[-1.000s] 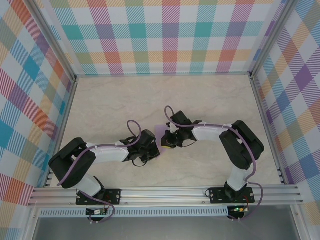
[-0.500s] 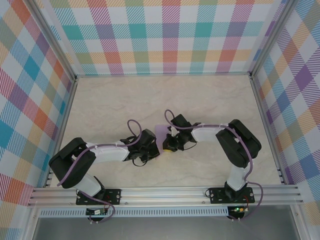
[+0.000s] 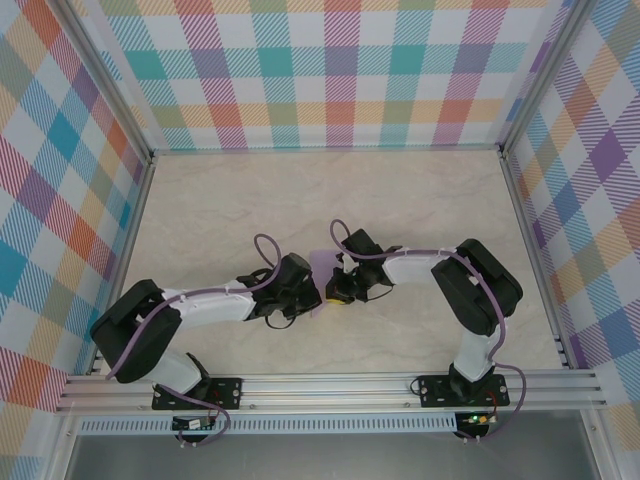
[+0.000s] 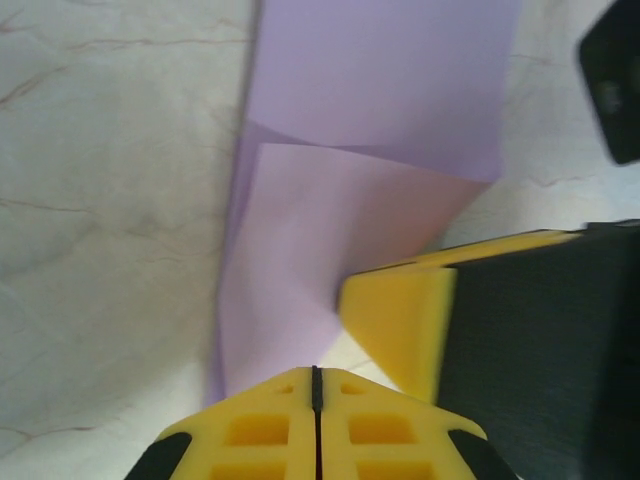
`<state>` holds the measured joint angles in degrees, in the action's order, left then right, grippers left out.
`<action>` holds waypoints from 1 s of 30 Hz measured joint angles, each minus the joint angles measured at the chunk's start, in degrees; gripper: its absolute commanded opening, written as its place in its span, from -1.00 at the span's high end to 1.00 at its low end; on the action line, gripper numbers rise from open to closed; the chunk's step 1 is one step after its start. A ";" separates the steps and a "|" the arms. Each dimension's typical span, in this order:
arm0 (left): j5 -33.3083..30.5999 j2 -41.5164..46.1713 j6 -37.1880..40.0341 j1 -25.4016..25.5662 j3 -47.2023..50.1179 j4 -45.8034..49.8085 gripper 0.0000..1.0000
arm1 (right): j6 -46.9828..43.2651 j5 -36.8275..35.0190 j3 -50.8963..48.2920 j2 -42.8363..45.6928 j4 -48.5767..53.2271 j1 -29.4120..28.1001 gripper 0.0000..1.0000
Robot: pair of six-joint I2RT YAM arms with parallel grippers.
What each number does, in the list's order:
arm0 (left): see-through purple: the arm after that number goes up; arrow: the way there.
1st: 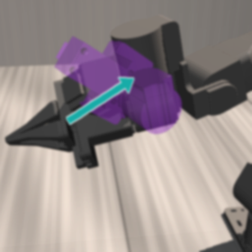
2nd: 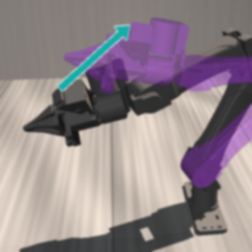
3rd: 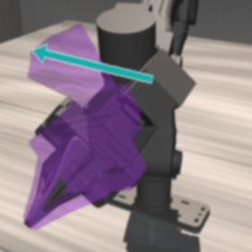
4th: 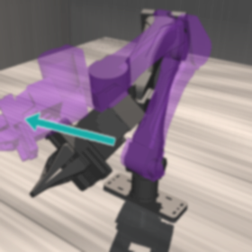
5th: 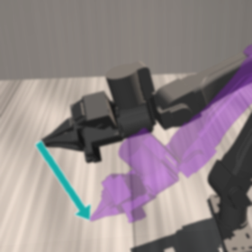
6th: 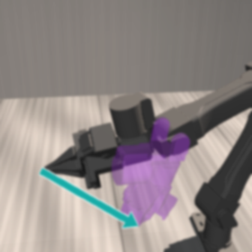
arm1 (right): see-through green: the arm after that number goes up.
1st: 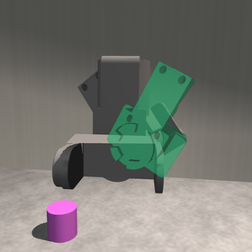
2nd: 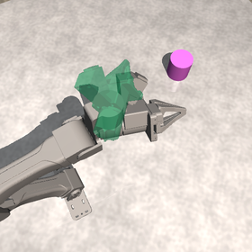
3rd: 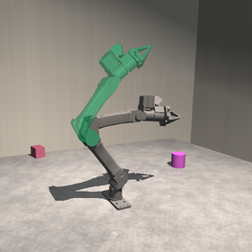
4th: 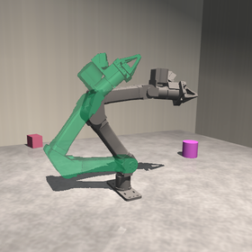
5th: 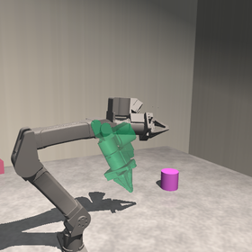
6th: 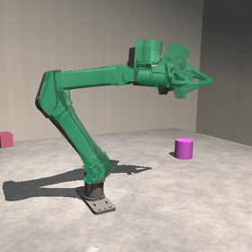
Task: Fold a paper plane with a square sheet of paper (pick it up from the middle)
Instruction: Third fold the triangle at the center of the table.
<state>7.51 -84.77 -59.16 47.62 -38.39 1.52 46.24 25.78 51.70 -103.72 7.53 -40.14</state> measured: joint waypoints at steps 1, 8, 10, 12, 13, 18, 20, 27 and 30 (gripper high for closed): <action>0.37 0.07 -0.22 0.07 0.00 -0.87 0.87 | 0.09 -0.02 -0.02 0.00 -0.07 0.00 0.87; 1.51 -0.57 -3.02 0.92 1.25 -5.35 0.87 | 1.27 -0.02 -0.24 0.02 -0.35 0.00 0.87; 1.60 -0.85 -3.69 0.92 1.49 -6.16 0.87 | 1.29 -0.02 -0.28 0.04 -0.35 0.00 0.88; 1.62 -1.29 -4.52 0.92 1.57 -6.93 0.87 | 1.31 -0.02 -0.28 0.04 -0.28 0.02 0.88; 1.64 -1.44 -4.76 0.92 1.77 -7.52 0.87 | 1.31 -0.07 -0.28 0.04 -0.24 0.09 0.88; 1.62 -2.49 -6.49 1.11 3.74 -9.42 0.89 | 1.51 -0.04 -0.28 0.11 -0.17 0.17 0.88; 1.42 -2.56 -7.13 1.38 5.07 -8.92 0.89 | 1.55 -0.09 -0.28 0.15 -0.17 0.17 0.88; 0.31 -1.84 -7.32 1.40 5.62 -7.67 0.89 | 2.01 -0.09 -0.28 0.15 -0.17 0.17 0.88; -0.07 -1.84 -7.32 1.40 5.62 -7.45 0.89 | 2.21 -0.09 -0.28 0.15 -0.17 0.17 0.88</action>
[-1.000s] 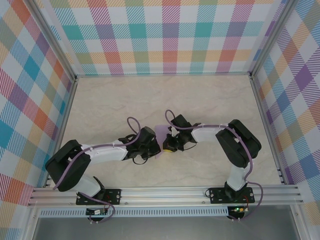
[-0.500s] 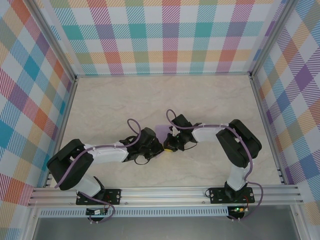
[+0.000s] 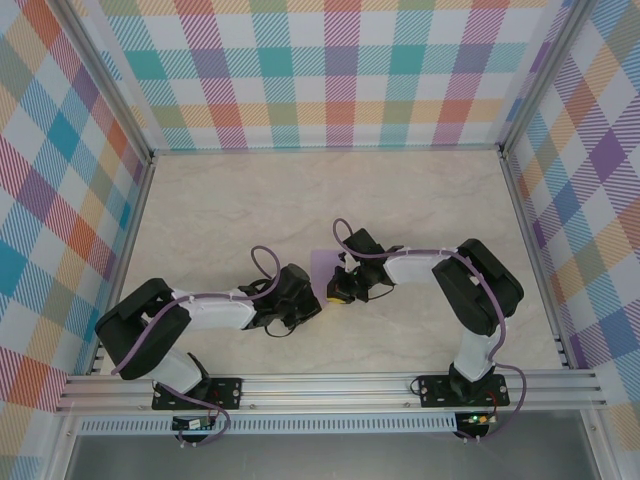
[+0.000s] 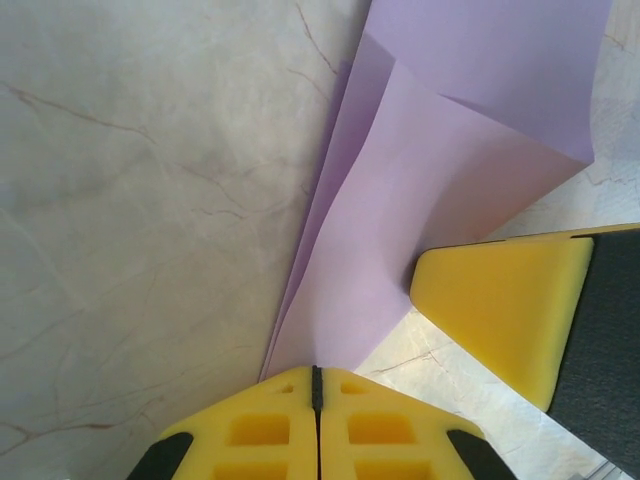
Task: Fold a paper plane with a square sheet of paper (pick it up from the middle)
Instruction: Third fold the triangle at the center of the table.
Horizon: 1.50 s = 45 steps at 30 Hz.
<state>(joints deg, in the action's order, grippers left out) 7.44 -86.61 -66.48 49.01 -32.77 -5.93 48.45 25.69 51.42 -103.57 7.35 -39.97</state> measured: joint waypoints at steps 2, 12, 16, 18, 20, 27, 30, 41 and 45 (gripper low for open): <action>-0.22 0.00 0.02 0.00 0.00 0.24 0.89 | 0.17 0.00 0.00 0.00 0.00 0.00 0.88; -0.70 0.44 0.02 0.00 0.00 1.51 0.91 | -0.92 0.28 -0.04 0.13 -0.44 -0.02 0.90; -0.68 0.42 0.02 0.00 -0.09 1.77 0.92 | -3.43 -0.28 -0.33 1.44 -0.98 -0.28 0.90; -0.68 0.28 0.04 0.00 -0.46 2.45 0.93 | -4.50 -0.39 -0.33 2.14 -1.60 -0.46 0.90; -0.70 0.00 0.07 0.00 -1.18 3.45 0.94 | -5.44 -0.37 -0.33 2.34 -2.21 -0.72 0.90; -0.76 -0.24 0.24 0.00 -2.58 6.27 0.98 | -7.10 -0.66 -0.33 1.49 -2.19 -1.90 0.91; -0.98 -0.24 0.26 0.00 -3.08 7.58 1.00 | -7.65 -1.38 -0.33 0.20 -2.05 -2.08 0.92; -1.03 -1.03 0.26 0.00 -4.57 10.62 1.00 | -10.67 -2.49 0.33 0.11 -0.79 -0.55 0.92; -0.96 -1.05 0.26 0.00 -4.55 10.62 1.00 | -11.69 -2.51 0.13 0.31 -0.63 3.08 0.93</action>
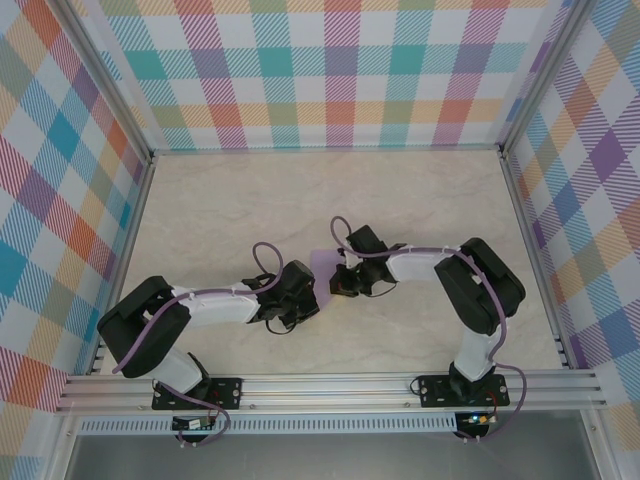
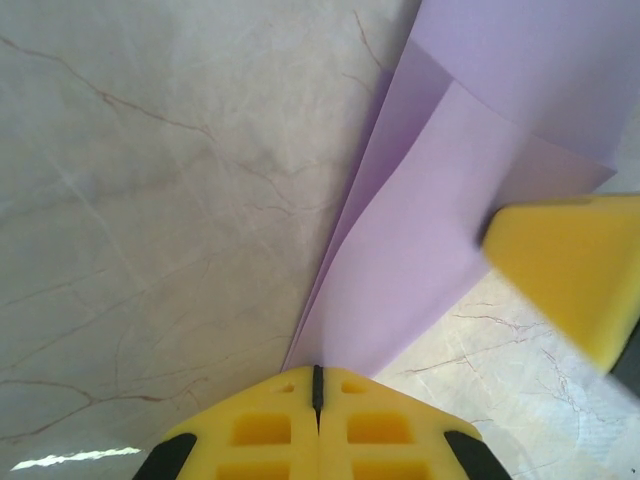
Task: Fold a paper plane with a square sheet of paper (pick it up from the middle)
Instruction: Third fold the triangle at the center of the table.
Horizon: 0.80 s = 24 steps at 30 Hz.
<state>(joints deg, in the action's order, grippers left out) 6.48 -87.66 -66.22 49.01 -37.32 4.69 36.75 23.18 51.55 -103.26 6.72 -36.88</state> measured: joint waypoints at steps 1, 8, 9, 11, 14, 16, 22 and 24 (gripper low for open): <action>0.00 0.00 0.00 0.00 -0.02 0.00 1.00 | -0.17 -0.13 -0.24 0.26 0.04 1.11 0.93; -0.09 0.00 0.55 0.00 -0.20 0.31 1.00 | -1.27 -4.98 -1.09 4.15 3.61 8.31 0.91; -0.13 -0.02 0.98 0.00 -0.39 0.61 1.00 | -1.27 -5.31 -1.09 5.18 4.24 8.72 0.91; -0.37 -0.04 2.14 0.00 -0.98 1.99 1.00 | -1.29 -5.66 -1.07 7.85 5.11 8.33 0.91; -1.14 -0.04 4.72 0.00 -2.08 4.61 1.00 | -1.22 -5.57 -0.24 9.84 5.44 5.38 0.91; -1.73 0.00 6.95 -0.02 -2.67 6.29 1.00 | -1.05 -5.33 0.85 9.33 5.38 2.40 0.91; -3.74 1.95 14.10 -1.36 -2.67 11.04 1.00 | 1.51 -2.89 2.75 3.72 3.17 -4.85 0.92; -3.87 2.91 15.63 -2.23 -2.01 11.82 1.00 | 2.43 -2.21 2.80 2.01 2.51 -5.38 0.93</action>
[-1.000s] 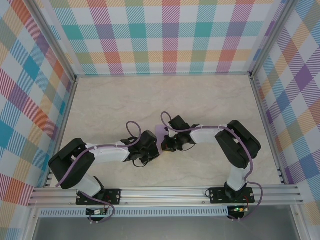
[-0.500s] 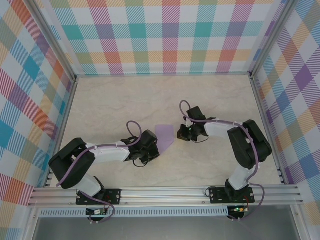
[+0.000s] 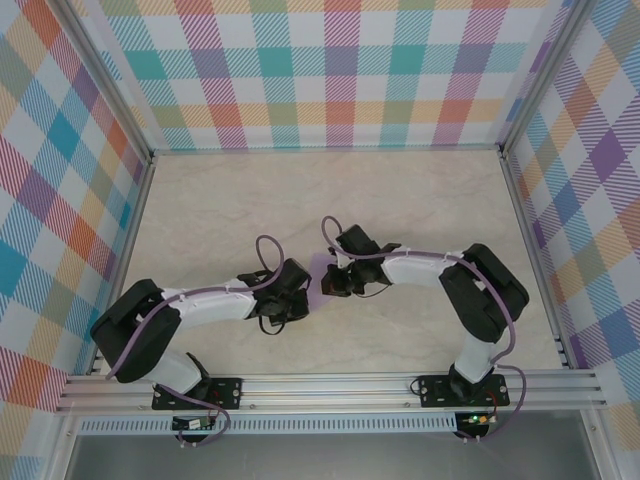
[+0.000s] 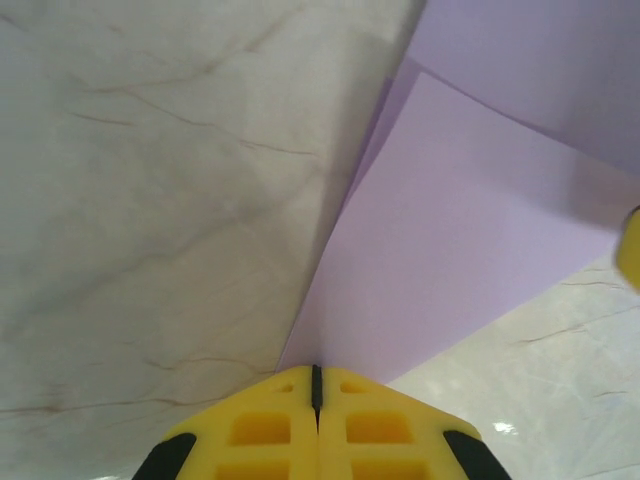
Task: Fold a paper plane with a square sheet of paper (pick it up from the middle)
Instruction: Third fold the triangle at the center of the table.
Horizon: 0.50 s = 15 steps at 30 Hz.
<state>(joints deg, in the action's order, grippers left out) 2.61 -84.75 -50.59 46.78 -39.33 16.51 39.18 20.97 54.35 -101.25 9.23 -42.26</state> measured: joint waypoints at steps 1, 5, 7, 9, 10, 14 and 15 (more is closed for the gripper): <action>0.02 0.57 0.61 -0.39 0.52 0.02 1.00 | 0.57 0.33 0.00 -0.72 -0.39 0.02 0.93; 0.50 1.90 0.96 -1.09 1.81 -0.26 1.00 | 1.99 0.70 0.02 -2.62 -1.38 0.04 0.93; 0.81 2.40 0.76 -1.20 2.34 -0.59 1.00 | 2.47 0.68 0.00 -3.13 -1.68 0.15 0.94; 0.92 3.21 0.24 -1.20 2.78 -0.68 1.00 | 2.91 0.55 -0.02 -3.19 -1.77 0.15 0.94; 0.92 3.78 -0.17 -1.20 2.89 -0.85 1.00 | 3.28 0.46 -0.02 -3.19 -1.90 0.15 0.94; 0.85 7.06 -3.06 -1.20 2.89 -3.61 1.00 | 3.93 -0.15 -0.57 -3.19 -2.47 0.15 0.94; 0.85 7.76 -3.96 -1.20 2.89 -4.76 1.00 | 3.98 -0.13 -0.66 -3.19 -2.64 0.15 0.94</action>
<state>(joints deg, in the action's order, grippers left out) 3.46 -76.99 -54.54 45.58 -36.45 11.75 43.16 20.84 53.69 -104.44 6.59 -42.11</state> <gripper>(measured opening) 0.039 0.046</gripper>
